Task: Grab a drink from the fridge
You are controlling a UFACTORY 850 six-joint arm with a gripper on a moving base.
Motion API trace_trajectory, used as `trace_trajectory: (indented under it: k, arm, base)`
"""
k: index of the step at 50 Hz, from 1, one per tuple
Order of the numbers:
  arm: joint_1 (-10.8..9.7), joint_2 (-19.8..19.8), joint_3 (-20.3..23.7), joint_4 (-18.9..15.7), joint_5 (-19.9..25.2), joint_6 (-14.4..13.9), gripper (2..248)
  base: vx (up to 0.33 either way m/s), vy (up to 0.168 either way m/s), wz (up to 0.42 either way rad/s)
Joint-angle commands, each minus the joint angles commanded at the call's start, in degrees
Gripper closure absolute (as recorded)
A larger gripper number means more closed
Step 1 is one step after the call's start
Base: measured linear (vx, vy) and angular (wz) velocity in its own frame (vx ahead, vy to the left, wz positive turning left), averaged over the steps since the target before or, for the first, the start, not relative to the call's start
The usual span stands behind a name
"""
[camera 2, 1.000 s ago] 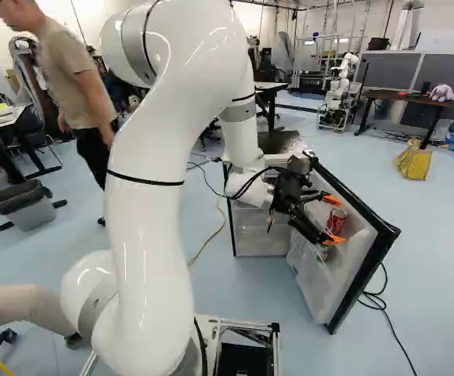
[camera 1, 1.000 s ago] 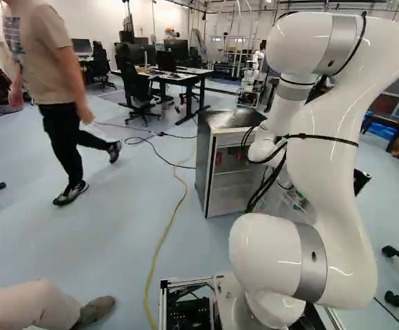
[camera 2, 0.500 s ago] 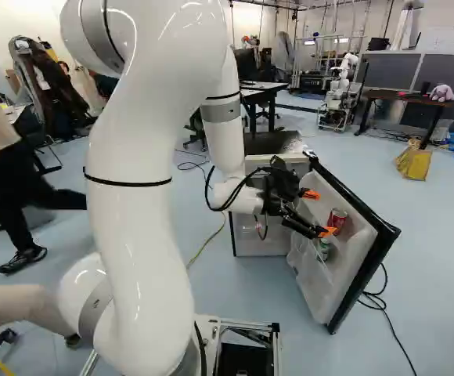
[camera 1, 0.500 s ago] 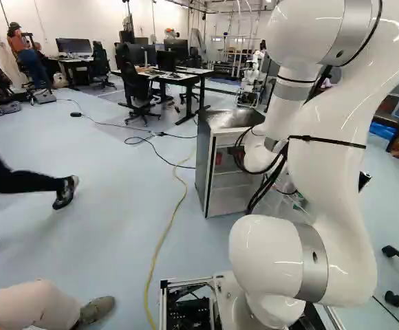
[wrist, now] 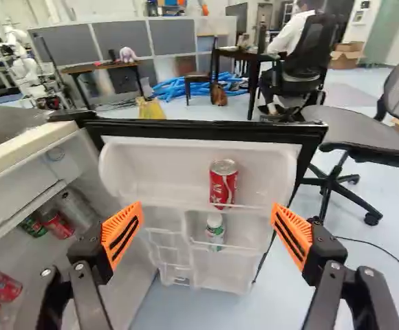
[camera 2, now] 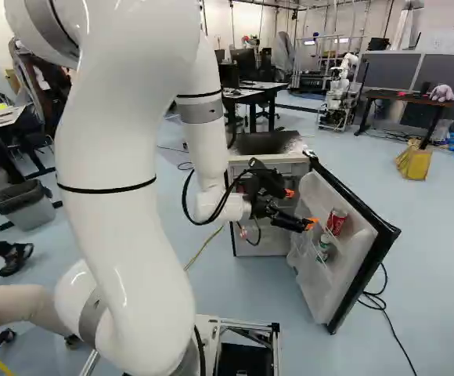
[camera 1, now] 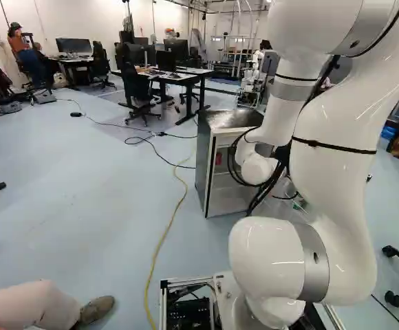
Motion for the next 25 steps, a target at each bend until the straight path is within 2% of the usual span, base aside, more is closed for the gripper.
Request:
trace_trajectory:
  k: [25]
  arm:
    - [0.49,0.8,1.06,-15.06,-2.8,0.0,3]
  base:
    - [0.0,0.0,0.0]
